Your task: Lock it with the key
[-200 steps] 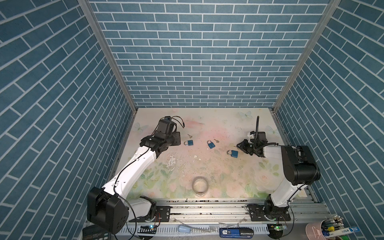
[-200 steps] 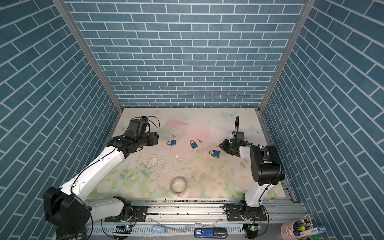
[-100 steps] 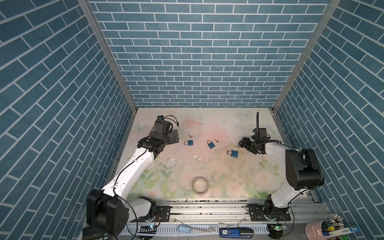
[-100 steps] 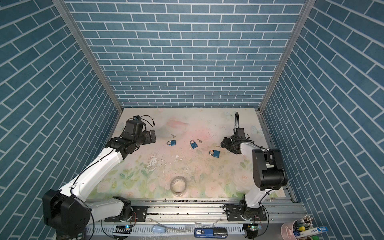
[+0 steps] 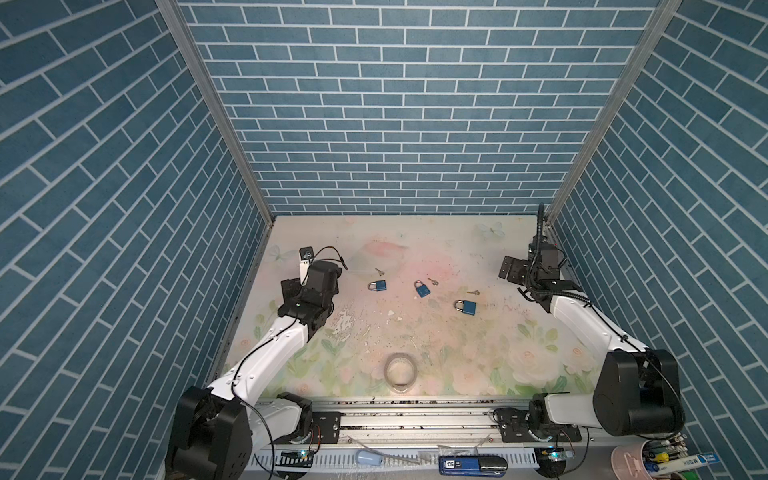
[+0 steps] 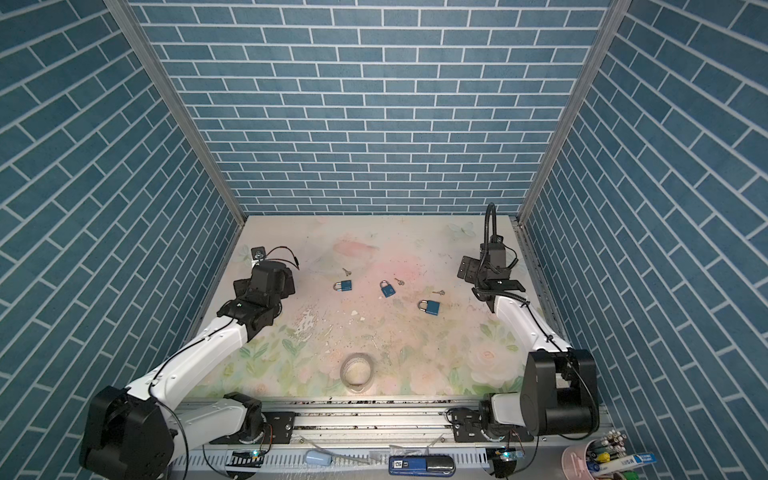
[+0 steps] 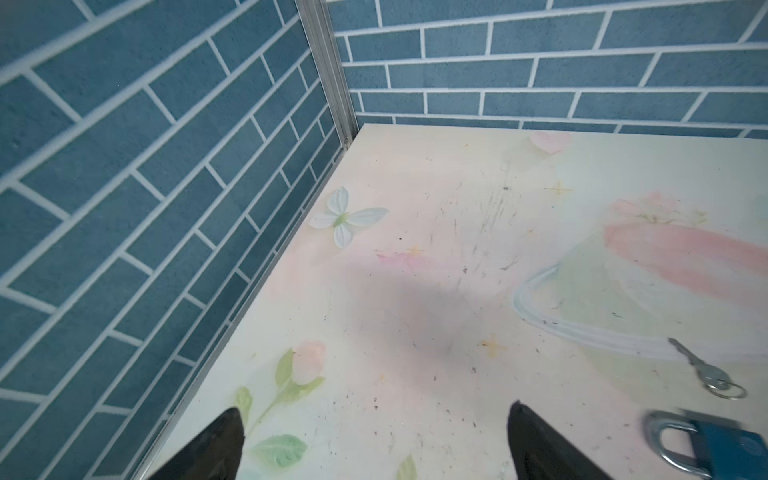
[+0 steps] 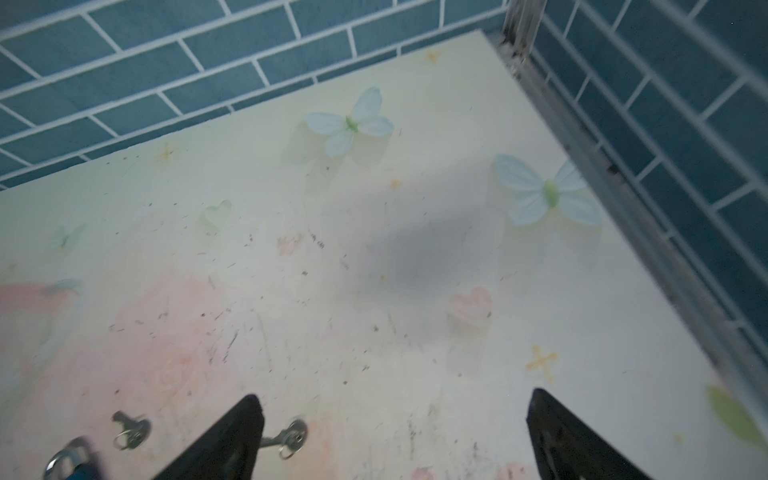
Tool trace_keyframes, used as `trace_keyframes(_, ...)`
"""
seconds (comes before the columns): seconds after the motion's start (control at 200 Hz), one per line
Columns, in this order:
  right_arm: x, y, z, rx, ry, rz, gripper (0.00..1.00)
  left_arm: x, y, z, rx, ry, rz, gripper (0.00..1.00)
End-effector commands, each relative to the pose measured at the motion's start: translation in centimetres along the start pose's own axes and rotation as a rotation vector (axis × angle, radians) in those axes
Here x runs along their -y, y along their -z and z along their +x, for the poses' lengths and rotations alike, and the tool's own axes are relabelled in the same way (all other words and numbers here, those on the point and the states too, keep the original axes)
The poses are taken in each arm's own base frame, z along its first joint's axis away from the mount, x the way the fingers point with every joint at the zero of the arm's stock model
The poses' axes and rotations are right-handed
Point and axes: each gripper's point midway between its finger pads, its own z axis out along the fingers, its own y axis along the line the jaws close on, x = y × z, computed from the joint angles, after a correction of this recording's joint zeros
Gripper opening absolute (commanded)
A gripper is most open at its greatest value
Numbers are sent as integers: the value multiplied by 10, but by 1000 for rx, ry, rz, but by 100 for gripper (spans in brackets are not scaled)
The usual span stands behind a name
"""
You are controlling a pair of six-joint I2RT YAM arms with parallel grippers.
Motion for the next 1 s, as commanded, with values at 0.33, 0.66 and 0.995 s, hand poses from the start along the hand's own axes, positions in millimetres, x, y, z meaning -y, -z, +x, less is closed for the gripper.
trace_keyframes(0.33, 43, -21, 35, 105, 222, 136, 99, -3, -23, 18, 285, -71, -10, 100)
trace_keyframes(0.66, 55, -23, 44, 268, 101, 40, 99, 7, -38, 29, 330, -81, 43, 100)
trace_keyframes(0.995, 44, -35, 57, 368, 131, -49, 99, 14, -38, 40, 385, -79, 120, 100)
